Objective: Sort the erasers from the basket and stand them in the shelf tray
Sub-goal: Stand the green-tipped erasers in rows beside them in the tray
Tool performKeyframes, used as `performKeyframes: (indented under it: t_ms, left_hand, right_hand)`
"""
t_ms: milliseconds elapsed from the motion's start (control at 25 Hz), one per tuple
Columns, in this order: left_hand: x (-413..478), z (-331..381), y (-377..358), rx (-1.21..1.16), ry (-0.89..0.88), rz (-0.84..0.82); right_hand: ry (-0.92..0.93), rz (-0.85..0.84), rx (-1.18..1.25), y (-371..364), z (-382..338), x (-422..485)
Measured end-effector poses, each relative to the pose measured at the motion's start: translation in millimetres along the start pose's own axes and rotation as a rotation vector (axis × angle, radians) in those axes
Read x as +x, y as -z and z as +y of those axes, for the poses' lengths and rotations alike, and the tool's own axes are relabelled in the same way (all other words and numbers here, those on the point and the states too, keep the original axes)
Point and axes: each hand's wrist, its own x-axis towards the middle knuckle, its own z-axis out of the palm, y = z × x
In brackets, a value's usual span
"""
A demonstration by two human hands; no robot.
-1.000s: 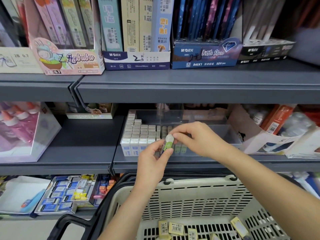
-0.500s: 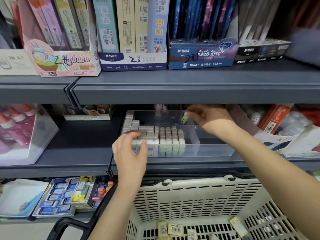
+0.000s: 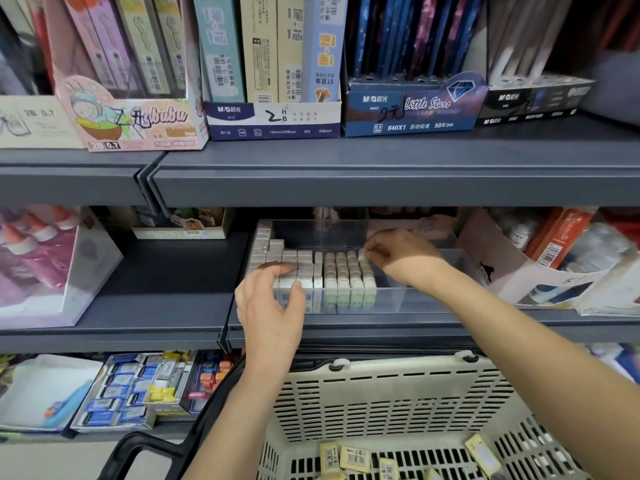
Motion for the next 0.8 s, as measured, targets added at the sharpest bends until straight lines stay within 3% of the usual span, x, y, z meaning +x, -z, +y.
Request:
performKeyframes:
  t_ms: [200,360,600,800]
  left_hand:
    - [0.5,-1.3,-1.8,-0.019,-0.012,-0.004]
    - [-2.0,0.0,-2.9,-0.017,-0.018,-0.018]
    - [-19.9,12.3,-0.2,-0.121,-0.043,-0.073]
    - [-62.6,20.9,3.0,-0.154,-0.087,-0.297]
  right_hand:
    - [-0.004,-0.048,-0.109,-11.2,1.9,5.1]
    - [-0.070,-0.029,0.016,-10.3,4.2,3.3]
    - [0.009,0.074,0.061,7.3,0.8,-19.7]
    - [0.144,0.138,0.261,14.1,-4.0,-91.6]
